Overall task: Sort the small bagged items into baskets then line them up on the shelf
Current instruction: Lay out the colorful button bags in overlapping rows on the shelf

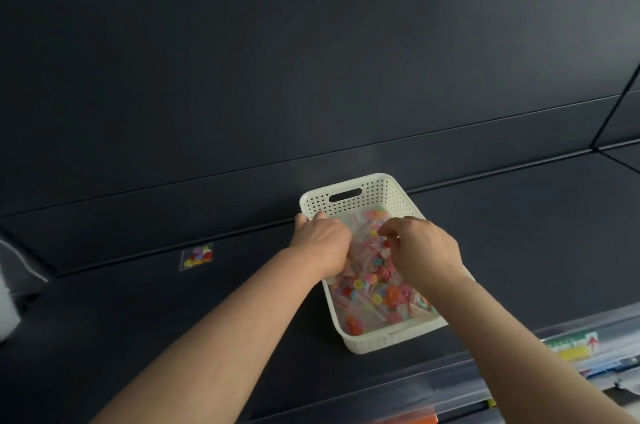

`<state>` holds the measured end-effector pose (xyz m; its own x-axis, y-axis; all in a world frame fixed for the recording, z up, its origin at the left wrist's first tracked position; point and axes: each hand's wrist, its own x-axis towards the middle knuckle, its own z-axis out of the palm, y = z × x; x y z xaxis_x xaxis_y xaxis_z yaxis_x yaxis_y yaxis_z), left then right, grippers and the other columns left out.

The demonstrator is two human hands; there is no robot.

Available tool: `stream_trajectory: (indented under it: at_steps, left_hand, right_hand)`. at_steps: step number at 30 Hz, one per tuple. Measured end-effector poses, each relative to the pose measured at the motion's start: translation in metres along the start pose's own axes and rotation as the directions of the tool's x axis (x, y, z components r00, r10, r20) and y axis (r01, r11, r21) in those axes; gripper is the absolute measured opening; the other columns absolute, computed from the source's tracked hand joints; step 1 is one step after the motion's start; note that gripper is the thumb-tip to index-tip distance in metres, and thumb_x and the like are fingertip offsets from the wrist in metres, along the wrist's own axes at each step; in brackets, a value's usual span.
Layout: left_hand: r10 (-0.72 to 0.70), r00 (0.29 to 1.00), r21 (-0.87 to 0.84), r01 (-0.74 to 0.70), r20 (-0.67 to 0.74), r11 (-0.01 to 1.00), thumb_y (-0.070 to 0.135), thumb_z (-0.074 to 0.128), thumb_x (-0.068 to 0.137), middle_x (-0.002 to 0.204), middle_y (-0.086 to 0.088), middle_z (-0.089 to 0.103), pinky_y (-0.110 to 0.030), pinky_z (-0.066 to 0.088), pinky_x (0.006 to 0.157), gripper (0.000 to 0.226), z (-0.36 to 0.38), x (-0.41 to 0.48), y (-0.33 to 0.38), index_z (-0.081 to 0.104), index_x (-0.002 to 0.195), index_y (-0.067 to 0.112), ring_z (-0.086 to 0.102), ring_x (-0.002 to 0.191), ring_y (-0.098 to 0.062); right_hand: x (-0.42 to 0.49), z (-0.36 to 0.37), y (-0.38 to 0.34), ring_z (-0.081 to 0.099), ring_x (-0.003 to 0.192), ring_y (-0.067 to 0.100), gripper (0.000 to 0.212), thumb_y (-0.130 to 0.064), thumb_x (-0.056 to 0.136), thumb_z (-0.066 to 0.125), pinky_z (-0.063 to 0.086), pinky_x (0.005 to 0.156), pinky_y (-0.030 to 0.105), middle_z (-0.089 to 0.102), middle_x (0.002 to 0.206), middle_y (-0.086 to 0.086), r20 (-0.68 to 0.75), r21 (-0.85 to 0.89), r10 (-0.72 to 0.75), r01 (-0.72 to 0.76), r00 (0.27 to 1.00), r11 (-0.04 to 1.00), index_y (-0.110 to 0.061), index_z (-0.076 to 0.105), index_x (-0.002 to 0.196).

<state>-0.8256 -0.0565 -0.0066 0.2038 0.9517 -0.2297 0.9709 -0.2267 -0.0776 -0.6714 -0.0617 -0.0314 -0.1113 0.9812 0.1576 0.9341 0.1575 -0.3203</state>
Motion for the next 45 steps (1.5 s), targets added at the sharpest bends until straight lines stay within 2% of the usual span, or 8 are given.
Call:
stream_trajectory:
  at_steps: [5,9,12,16,21,27,38,45]
  left_hand:
    - [0.019,0.988,-0.019,-0.016,0.151,1.000,0.029,0.061,0.091,0.106,0.000,0.050,-0.049,0.017,0.109,0.031,-0.002,-0.005,-0.008,0.059,0.121,0.023,0.039,0.115,-0.022]
    - [-0.080,0.993,-0.292,0.050,-0.089,0.955,0.022,0.059,0.092,0.108,0.009,0.064,-0.044,0.030,0.103,0.013,-0.001,-0.002,-0.015,0.065,0.101,0.030,0.052,0.111,-0.016]
    - [-0.302,0.920,-0.753,0.011,-0.251,0.658,0.027,0.062,0.093,0.090,0.012,0.068,-0.035,0.050,0.085,0.005,-0.004,-0.009,-0.034,0.064,0.089,0.025,0.062,0.091,-0.012]
    - [-0.432,0.889,-0.964,-0.033,-0.149,0.264,0.023,0.060,0.095,0.089,0.000,0.067,-0.029,0.051,0.074,0.010,-0.007,-0.033,-0.055,0.064,0.093,0.014,0.059,0.077,-0.011]
    - [-0.406,0.913,-0.994,0.001,-0.044,0.111,0.026,0.059,0.096,0.093,0.001,0.068,-0.030,0.052,0.077,0.016,0.009,-0.060,-0.080,0.064,0.101,0.012,0.062,0.087,-0.011]
    - [-0.571,0.820,-0.994,-0.078,-0.021,-0.074,0.009,0.058,0.095,0.100,-0.005,0.068,-0.028,0.054,0.074,0.009,0.024,-0.082,-0.102,0.059,0.101,0.016,0.064,0.089,-0.014]
    - [-0.598,0.802,-0.995,-0.071,-0.015,-0.070,0.009,0.061,0.094,0.092,-0.001,0.065,-0.022,0.046,0.064,0.008,0.036,-0.102,-0.128,0.062,0.096,0.017,0.060,0.081,-0.010]
    - [-0.651,0.757,-0.997,0.073,0.052,0.006,0.008,0.066,0.089,0.097,0.001,0.065,-0.022,0.048,0.062,0.026,0.065,-0.108,-0.160,0.055,0.111,0.018,0.061,0.080,-0.010]
  right_hand:
    - [0.003,-0.002,-0.010,0.059,0.098,0.013,0.038,-0.014,0.093,0.046,0.052,0.070,0.030,0.064,0.108,-0.016,0.008,-0.004,0.018,-0.018,1.000,1.000,-0.040,0.060,0.117]
    - [0.003,0.002,-0.019,0.061,0.102,0.013,0.038,-0.010,0.092,0.045,0.053,0.079,0.031,0.066,0.112,-0.013,0.022,0.094,0.003,-0.005,1.000,0.996,-0.034,0.062,0.117]
    - [0.004,0.005,-0.033,0.060,0.106,0.010,0.047,-0.001,0.090,0.044,0.051,0.090,0.027,0.064,0.118,-0.008,0.068,0.282,-0.036,0.016,0.997,0.959,-0.025,0.056,0.128]
    - [0.003,0.004,-0.063,0.055,0.107,0.004,0.060,-0.002,0.085,0.055,0.049,0.081,0.018,0.059,0.122,-0.008,0.232,0.583,-0.104,-0.052,0.967,0.811,-0.021,0.041,0.140]
    - [0.000,0.012,-0.103,0.070,0.077,0.015,0.012,-0.027,0.085,0.069,0.058,0.078,0.040,0.072,0.081,-0.004,0.143,0.767,-0.109,-0.040,0.984,0.641,-0.019,0.068,0.093]
    - [-0.009,0.021,-0.126,0.069,0.063,0.008,0.027,-0.044,0.085,0.067,0.059,0.069,0.030,0.071,0.067,-0.004,0.241,0.722,-0.102,-0.107,0.965,0.684,-0.018,0.069,0.077]
    - [-0.011,0.035,-0.166,0.069,0.077,0.016,0.015,-0.020,0.098,0.051,0.055,0.066,0.025,0.072,0.088,0.007,0.300,0.880,-0.055,-0.254,0.952,0.401,-0.017,0.066,0.098]
    - [-0.010,0.067,-0.186,0.066,0.085,0.013,0.040,-0.020,0.084,0.072,0.055,0.074,0.027,0.068,0.092,0.001,0.381,0.774,-0.076,-0.273,0.922,0.571,-0.017,0.058,0.122]
